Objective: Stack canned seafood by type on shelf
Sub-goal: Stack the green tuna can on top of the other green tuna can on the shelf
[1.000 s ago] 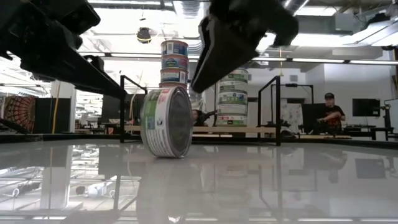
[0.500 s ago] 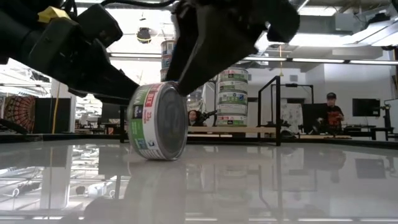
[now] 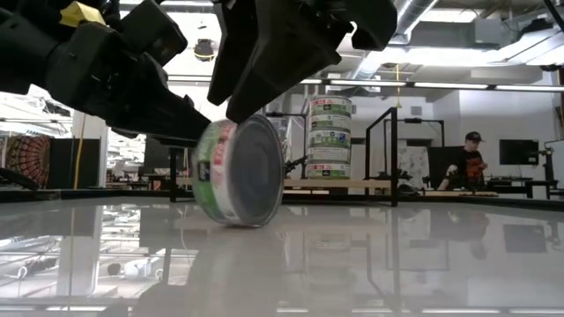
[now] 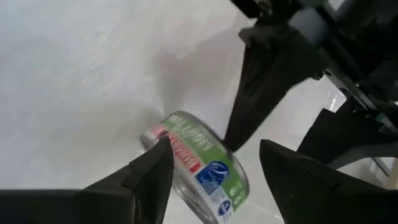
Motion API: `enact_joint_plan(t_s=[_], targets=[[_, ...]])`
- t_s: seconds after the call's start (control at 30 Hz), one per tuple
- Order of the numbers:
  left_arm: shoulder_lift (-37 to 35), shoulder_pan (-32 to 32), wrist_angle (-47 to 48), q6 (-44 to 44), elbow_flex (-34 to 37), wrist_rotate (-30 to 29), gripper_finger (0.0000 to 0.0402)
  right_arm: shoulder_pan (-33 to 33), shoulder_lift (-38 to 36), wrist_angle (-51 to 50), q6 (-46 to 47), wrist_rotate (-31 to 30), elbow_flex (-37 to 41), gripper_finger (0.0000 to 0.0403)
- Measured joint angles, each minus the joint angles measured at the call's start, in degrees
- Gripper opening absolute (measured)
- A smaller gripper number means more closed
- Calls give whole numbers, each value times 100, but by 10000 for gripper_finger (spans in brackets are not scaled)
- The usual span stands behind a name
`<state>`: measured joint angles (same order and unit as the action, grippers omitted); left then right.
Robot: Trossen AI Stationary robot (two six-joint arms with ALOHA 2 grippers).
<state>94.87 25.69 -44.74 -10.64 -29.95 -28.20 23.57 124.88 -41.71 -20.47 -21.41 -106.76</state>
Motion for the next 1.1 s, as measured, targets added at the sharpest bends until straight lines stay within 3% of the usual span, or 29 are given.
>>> enact_joint_plan(t_s=[0.23,0.6,0.73,0.97,1.1], targets=[[-206,25,538,115,-12,109,288,-109,4,-48,-33,272,0,274],[-1688,446,2515,-29,-9,-87,288,-238,6,-253,-626,656,-7,274],[-1874,671,2639,-39,56,-513,288,-216,11,-351,-570,654,-255,274],[-1880,750,2604,-172,109,-622,288,-181,9,-1261,-952,650,-601,274],[-1880,1027,2512,-167,109,-1024,288,-92,11,-1558,-1340,277,-601,274]])
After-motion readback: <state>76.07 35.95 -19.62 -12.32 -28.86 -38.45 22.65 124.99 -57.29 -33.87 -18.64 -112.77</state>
